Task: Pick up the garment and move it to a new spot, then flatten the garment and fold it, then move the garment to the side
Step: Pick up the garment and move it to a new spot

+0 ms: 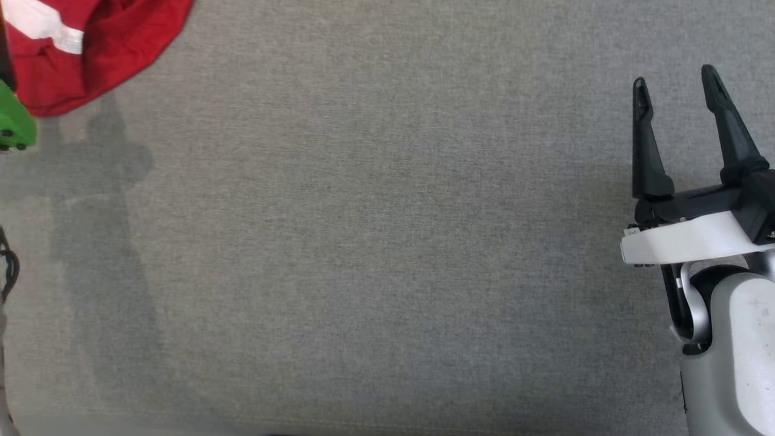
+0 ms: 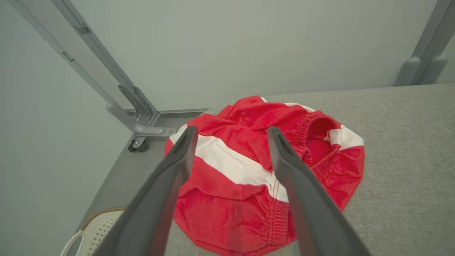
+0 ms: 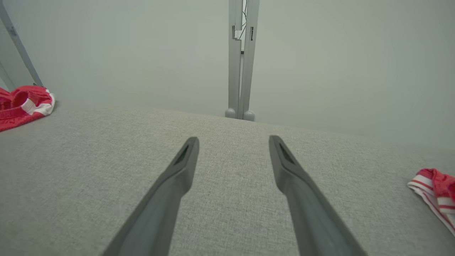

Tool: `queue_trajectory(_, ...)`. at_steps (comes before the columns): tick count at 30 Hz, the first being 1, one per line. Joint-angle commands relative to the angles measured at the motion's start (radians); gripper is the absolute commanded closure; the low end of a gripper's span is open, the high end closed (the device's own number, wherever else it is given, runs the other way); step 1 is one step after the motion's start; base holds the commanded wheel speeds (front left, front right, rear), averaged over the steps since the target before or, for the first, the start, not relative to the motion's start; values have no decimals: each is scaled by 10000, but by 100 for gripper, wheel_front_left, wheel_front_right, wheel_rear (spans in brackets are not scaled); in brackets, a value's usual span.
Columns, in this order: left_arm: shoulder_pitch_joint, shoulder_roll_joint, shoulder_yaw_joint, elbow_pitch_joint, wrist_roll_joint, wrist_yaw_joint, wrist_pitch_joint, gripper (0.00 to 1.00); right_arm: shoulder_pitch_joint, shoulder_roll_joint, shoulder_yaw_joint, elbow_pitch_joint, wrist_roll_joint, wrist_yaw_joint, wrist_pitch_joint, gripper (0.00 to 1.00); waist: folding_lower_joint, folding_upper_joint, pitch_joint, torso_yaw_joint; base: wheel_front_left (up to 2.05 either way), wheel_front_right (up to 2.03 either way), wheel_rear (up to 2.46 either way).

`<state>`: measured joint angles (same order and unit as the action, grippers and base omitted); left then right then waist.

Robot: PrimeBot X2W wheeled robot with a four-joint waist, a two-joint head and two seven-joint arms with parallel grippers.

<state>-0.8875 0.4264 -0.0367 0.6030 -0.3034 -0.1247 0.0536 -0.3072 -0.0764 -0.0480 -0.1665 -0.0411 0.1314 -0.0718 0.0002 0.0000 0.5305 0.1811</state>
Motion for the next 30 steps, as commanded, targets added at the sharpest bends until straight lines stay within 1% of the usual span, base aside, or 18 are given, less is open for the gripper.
queue_trajectory(1, -234, -23, -130, 242, -137, -39, 50, 0, 39, -32, -2, -153, -23, -16, 0, 0, -2, 0, 1127, -935, 0, 0, 0)
queue_trajectory(5, -532, 9, -679, 1008, -337, -56, 31, 0, 16, 21, -49, -414, -38, -16, -88, 0, -2, 0, 1402, -982, 0, 0, 0)
queue_trajectory(9, -753, 144, -921, 1663, -402, -57, 144, 0, -28, 84, 4, -472, -26, -16, -138, 0, -2, 0, 1522, -1001, 0, 0, 0)
queue_trajectory(11, -905, 244, -906, 1946, -311, 101, 66, 0, -60, 106, 3, -451, -1, -16, -174, 0, -2, 0, 1546, -1009, 0, 0, 0)
queue_trajectory(12, -945, 245, -880, 2059, -304, 171, -25, 4, -69, 114, 3, -427, 10, -16, -188, 0, -2, 0, 1541, -1012, 0, 0, 0)
queue_trajectory(13, -986, 249, -838, 2181, -312, 246, -117, 29, -80, 121, 2, -385, 17, -16, -217, 0, -2, 0, 1516, -1015, 0, 0, 0)
queue_trajectory(14, -1032, 276, -824, 2277, -299, 299, -203, 58, -84, 132, -2, -359, 12, -16, -247, 0, -2, 0, 1482, -1016, 0, 0, 0)
queue_trajectory(15, -1090, 320, -810, 2377, -276, 352, -319, 71, -92, 143, -12, -318, 10, -16, -296, 0, -2, 0, 1419, -1016, 0, 0, 0)
queue_trajectory(16, -1137, 365, -797, 2442, -262, 397, -416, 93, -107, 148, -13, -274, 23, -16, -311, 0, -2, 0, 1365, -1018, 0, 0, 0)
queue_trajectory(17, -1182, 397, -778, 2539, -270, 406, -559, 100, -111, 158, 11, -198, 30, -16, -370, 0, -2, 0, 1265, -1023, 0, 0, 0)
queue_trajectory(19, -1237, 445, -739, 2673, -313, 459, -817, 100, -101, 166, 85, -74, 47, -16, -442, 0, -2, 0, 1055, -1044, 0, 0, 0)
queue_trajectory(23, -1343, 587, -805, 2860, -287, 362, -1191, 100, -19, 194, 179, 234, 116, -16, -595, 0, -2, 0, 496, -1102, 0, 0, 0)
queue_trajectory(27, -1388, 686, -1034, 2869, -192, 240, -1344, 100, 128, 218, 169, 617, 221, -16, -779, 0, -2, 0, -235, -1188, 0, 0, 0)
queue_trajectory(30, -1393, 771, -1308, 2766, -64, 173, -1267, 100, 250, 238, 190, 996, 340, -16, -946, 0, -2, 0, -903, -1296, 0, 0, 0)
